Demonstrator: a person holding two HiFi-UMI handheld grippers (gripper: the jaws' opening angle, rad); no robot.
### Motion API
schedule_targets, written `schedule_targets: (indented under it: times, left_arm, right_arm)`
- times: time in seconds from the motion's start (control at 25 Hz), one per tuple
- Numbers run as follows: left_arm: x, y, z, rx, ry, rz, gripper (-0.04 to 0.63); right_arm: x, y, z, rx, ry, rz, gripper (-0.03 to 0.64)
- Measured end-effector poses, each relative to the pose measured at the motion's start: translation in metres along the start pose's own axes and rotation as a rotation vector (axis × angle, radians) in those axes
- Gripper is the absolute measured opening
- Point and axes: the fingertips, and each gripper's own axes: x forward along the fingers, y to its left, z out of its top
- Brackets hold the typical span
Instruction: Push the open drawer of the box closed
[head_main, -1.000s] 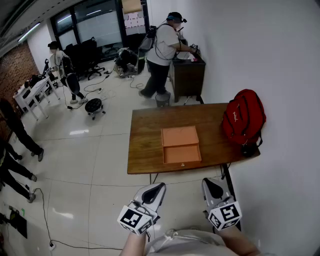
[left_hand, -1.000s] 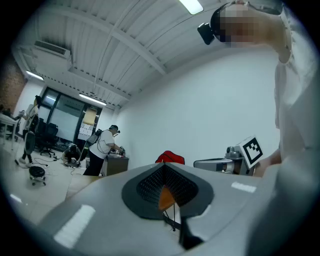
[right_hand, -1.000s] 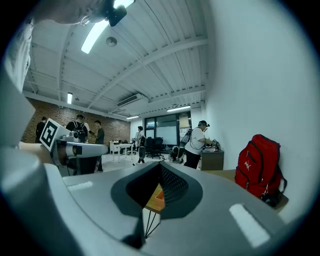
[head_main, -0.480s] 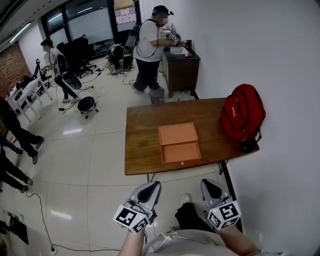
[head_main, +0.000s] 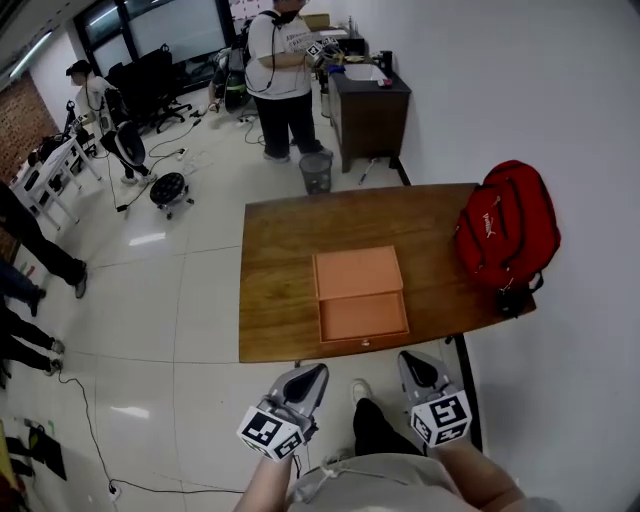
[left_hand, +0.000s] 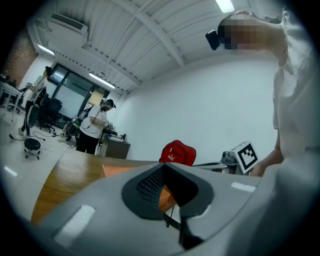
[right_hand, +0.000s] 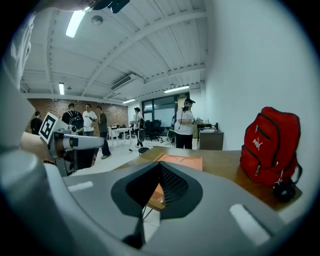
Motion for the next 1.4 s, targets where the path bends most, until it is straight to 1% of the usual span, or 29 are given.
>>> schedule_targets:
  times: [0.16,0.28,0.36,0.44,0.52,0.6,0.68,0.76,0.84,0.92,1.12,1.28,1.4]
  left_arm:
    - [0.034,0.023,-0.031,-0.021,0.085,0.017,0.006]
    - [0.052,0.041,-0.058,-0.053,0.137,0.034,0.006]
    - [0.063,0.053,-0.079,-0.086,0.172,0.048,0.006]
    - [0.07,0.059,-0.105,-0.112,0.226,0.057,0.006]
    - [0.075,0.061,-0.13,-0.11,0.288,0.063,0.006]
    - [0.079,0.064,-0.149,-0.113,0.328,0.074,0.006]
    - [0.085,0.068,-0.16,-0.147,0.337,0.085,0.006]
    - [0.09,0.072,-0.166,-0.195,0.33,0.089,0.006]
    - [0.093,0.077,-0.166,-0.222,0.325,0.096,0.006]
    - [0.097,0.08,-0.164,-0.225,0.324,0.102,0.006]
    - [0.104,0.083,-0.165,-0.224,0.34,0.116,0.006]
    - [0.111,0.095,-0.163,-0.234,0.349,0.146,0.006]
    - [0.12,0.105,-0.159,-0.245,0.338,0.176,0.006]
  right_arm:
    - [0.033,-0.013,-0.028,0.001,0.09,0.037,0.005]
    - [0.054,-0.019,-0.058,0.047,0.157,0.053,0.005]
    - [0.068,-0.026,-0.081,0.084,0.202,0.05,0.005]
    - [0.078,-0.033,-0.104,0.114,0.246,0.042,0.005]
    - [0.084,-0.041,-0.122,0.154,0.285,0.022,0.005]
    - [0.089,-0.048,-0.134,0.215,0.313,-0.003,0.005]
    - [0.094,-0.051,-0.142,0.246,0.334,-0.013,0.005]
    - [0.098,-0.052,-0.148,0.231,0.359,-0.014,0.005]
    - [0.102,-0.054,-0.151,0.195,0.371,-0.015,0.005]
    - [0.104,-0.056,-0.151,0.177,0.374,-0.016,0.005]
    - [0.11,-0.062,-0.151,0.2,0.382,-0.014,0.005]
    - [0.123,-0.07,-0.145,0.201,0.377,-0.02,0.005]
    - [0.136,-0.078,-0.139,0.202,0.365,-0.03,0.004]
